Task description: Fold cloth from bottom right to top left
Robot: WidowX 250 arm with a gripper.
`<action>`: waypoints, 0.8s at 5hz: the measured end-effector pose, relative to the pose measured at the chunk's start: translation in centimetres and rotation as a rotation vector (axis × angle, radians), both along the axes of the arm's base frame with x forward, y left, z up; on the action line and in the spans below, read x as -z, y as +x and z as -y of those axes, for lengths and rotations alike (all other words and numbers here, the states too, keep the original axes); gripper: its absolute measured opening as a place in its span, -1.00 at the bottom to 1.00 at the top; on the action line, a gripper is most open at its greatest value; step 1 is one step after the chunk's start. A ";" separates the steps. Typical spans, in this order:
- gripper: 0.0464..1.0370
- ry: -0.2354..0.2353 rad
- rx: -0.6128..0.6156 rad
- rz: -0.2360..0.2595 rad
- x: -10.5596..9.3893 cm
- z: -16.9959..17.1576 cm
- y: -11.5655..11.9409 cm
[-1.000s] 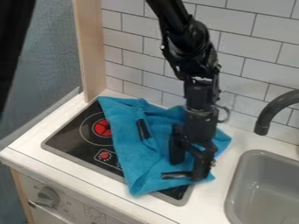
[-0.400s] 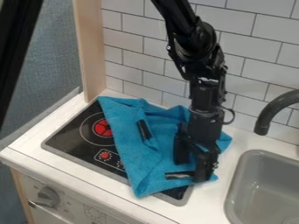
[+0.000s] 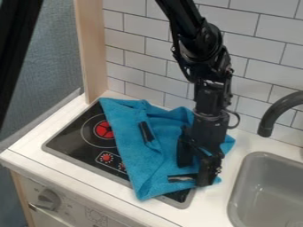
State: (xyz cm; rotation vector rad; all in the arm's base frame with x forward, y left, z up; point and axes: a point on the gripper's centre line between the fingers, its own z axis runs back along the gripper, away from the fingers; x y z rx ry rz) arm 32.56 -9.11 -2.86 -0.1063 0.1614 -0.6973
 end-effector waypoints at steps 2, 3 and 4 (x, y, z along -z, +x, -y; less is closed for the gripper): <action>0.20 0.008 0.044 0.001 0.0 -0.2 0.0; -0.40 0.000 0.053 0.007 0.0 -0.2 0.1; -0.79 -0.005 0.063 0.008 0.2 -0.1 0.0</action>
